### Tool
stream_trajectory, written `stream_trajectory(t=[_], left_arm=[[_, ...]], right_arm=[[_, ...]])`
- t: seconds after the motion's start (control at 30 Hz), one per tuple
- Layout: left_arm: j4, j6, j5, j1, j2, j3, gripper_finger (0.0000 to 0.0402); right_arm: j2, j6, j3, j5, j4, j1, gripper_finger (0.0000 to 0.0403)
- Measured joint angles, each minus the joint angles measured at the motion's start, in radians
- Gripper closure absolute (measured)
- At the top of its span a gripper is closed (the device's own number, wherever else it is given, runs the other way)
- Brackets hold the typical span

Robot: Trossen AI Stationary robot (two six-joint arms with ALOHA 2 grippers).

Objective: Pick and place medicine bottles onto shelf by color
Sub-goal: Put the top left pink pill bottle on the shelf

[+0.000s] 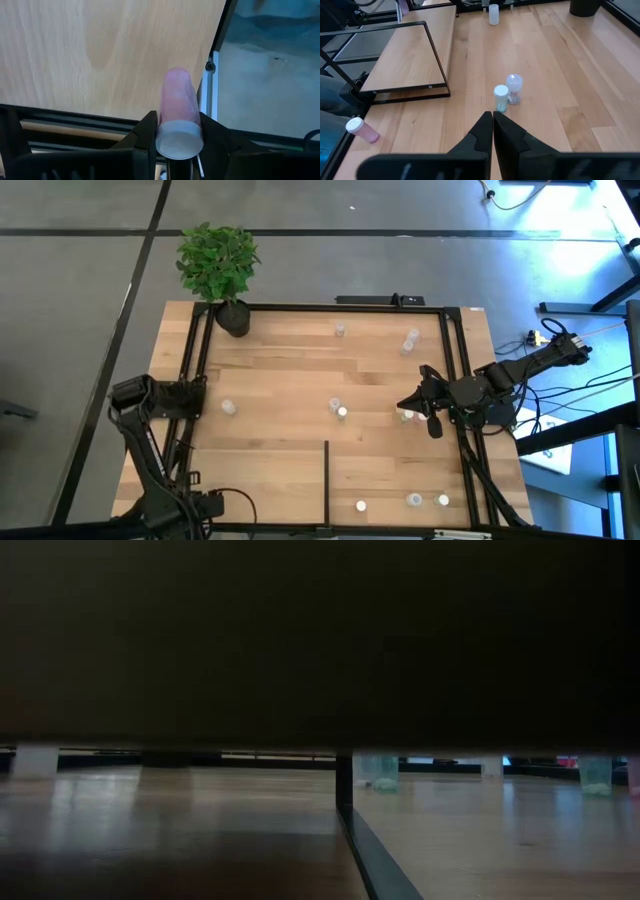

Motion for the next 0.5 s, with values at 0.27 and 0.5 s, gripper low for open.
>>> stream_trajectory(t=[0.27, 0.5], left_arm=[[-0.032, 0.093, 0.043, 0.023, 0.002, 0.0, 0.0311], [-0.045, 0.215, 0.055, 0.062, 0.003, 0.0, 0.0311]], right_arm=[[0.0, 0.0, 0.0, 0.0, 0.0, 0.0, 0.0386], [0.0, 0.0, 0.0, 0.0, 0.0, 0.0, 0.0386]])
